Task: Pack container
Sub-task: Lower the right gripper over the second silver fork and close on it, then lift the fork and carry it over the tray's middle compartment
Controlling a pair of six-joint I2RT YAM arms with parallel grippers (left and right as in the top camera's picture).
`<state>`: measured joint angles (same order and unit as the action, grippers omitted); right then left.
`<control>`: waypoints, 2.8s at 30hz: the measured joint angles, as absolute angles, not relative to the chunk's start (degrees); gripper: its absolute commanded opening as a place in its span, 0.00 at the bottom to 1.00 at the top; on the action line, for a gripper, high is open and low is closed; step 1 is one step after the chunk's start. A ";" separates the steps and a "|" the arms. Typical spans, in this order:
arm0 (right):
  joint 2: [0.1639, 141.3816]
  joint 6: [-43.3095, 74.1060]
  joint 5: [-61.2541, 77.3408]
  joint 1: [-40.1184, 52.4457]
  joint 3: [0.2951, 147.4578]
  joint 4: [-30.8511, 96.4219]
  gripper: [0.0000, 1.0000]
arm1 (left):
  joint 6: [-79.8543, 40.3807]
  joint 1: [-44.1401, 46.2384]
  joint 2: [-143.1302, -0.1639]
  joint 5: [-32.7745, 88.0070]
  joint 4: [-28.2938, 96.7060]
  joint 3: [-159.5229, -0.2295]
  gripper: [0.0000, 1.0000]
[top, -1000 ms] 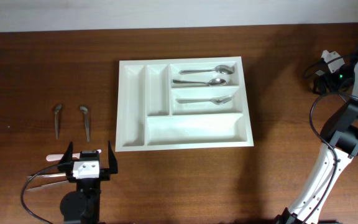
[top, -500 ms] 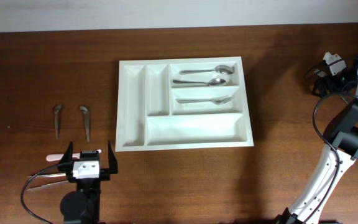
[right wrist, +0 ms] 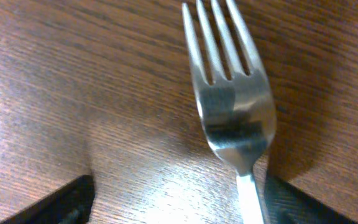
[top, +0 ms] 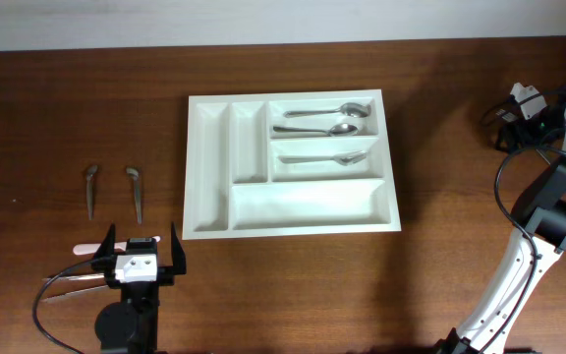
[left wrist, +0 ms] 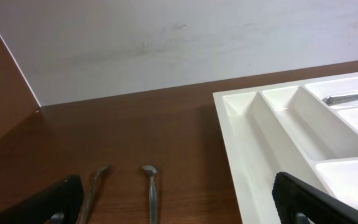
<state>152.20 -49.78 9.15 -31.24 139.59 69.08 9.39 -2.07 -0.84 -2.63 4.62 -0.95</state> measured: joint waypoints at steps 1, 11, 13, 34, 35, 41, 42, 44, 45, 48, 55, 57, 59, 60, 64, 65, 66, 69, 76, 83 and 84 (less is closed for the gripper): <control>152.20 -49.80 9.17 -31.24 139.59 69.08 0.70 | 9.37 -2.07 -0.84 -2.63 4.62 -0.95 0.99; 152.20 -49.98 9.37 -31.24 139.55 69.04 0.30 | 9.37 -2.07 -0.84 -2.63 4.62 -0.95 0.99; 152.20 -49.89 9.43 -31.24 139.52 69.06 0.24 | 9.39 -2.07 -0.84 -2.63 4.62 -0.95 0.99; 152.35 -40.07 9.15 -31.07 140.59 68.03 0.04 | 9.39 -2.07 -0.84 -2.63 4.62 -0.95 0.99; 152.66 -38.13 9.06 -31.00 141.45 68.16 0.04 | 9.37 -2.07 -0.84 -2.63 4.64 -0.95 0.99; 154.04 -28.75 8.51 -29.91 150.06 72.55 0.04 | 9.37 -2.07 -0.84 -2.63 4.64 -0.95 0.99; 154.04 -27.16 8.47 -29.54 152.31 74.15 0.04 | 9.39 -2.07 -0.84 -2.63 4.64 -0.95 0.99; 154.04 -23.66 8.47 -28.62 157.40 77.36 0.04 | 9.39 -2.07 -0.84 -2.63 4.64 -0.95 0.99; 154.04 -21.93 8.51 -28.12 159.79 78.94 0.04 | 9.39 -2.07 -0.84 -2.63 4.64 -0.95 0.99; 154.04 -16.34 9.30 -26.37 166.47 83.77 0.04 | 9.39 -2.07 -0.84 -2.63 4.64 -0.95 0.99; 153.67 0.78 16.75 -20.69 178.67 92.20 0.04 | 9.37 -2.07 -0.84 -2.63 4.62 -0.95 0.99; 153.36 6.46 19.27 -19.29 179.17 93.84 0.04 | 9.37 -2.07 -0.84 -2.63 4.62 -0.95 0.99; 153.32 12.27 22.04 -18.00 179.19 95.53 0.04 | 9.37 -2.07 -0.84 -2.63 4.62 -0.95 0.99; 153.32 14.85 23.14 -17.45 179.19 96.36 0.04 | 9.37 -2.07 -0.84 -2.63 4.64 -0.95 0.99; 153.32 24.08 28.32 -15.66 179.19 96.95 0.04 | 9.37 -2.07 -0.84 -2.63 4.64 -0.95 0.99; 153.32 25.58 29.39 -15.44 179.19 96.99 0.04 | 9.39 -2.07 -0.84 -2.63 4.62 -0.95 0.99; 153.32 27.53 30.57 -15.09 179.19 96.97 0.04 | 9.39 -2.07 -0.84 -2.63 4.64 -0.95 0.99; 153.32 32.36 33.67 -13.82 179.19 96.97 0.04 | 9.37 -2.07 -0.84 -2.63 4.62 -0.95 0.99; 153.32 36.88 38.96 -8.69 179.19 96.99 0.04 | 9.39 -2.07 -0.84 -2.63 4.62 -0.95 0.99; 153.27 37.45 43.05 -5.63 179.19 96.97 0.04 | 9.39 -2.07 -0.84 -2.63 4.62 -0.95 0.99; 153.21 37.43 43.33 -5.41 179.19 96.97 0.04 | 9.39 -2.07 -0.84 -2.63 4.62 -0.95 0.99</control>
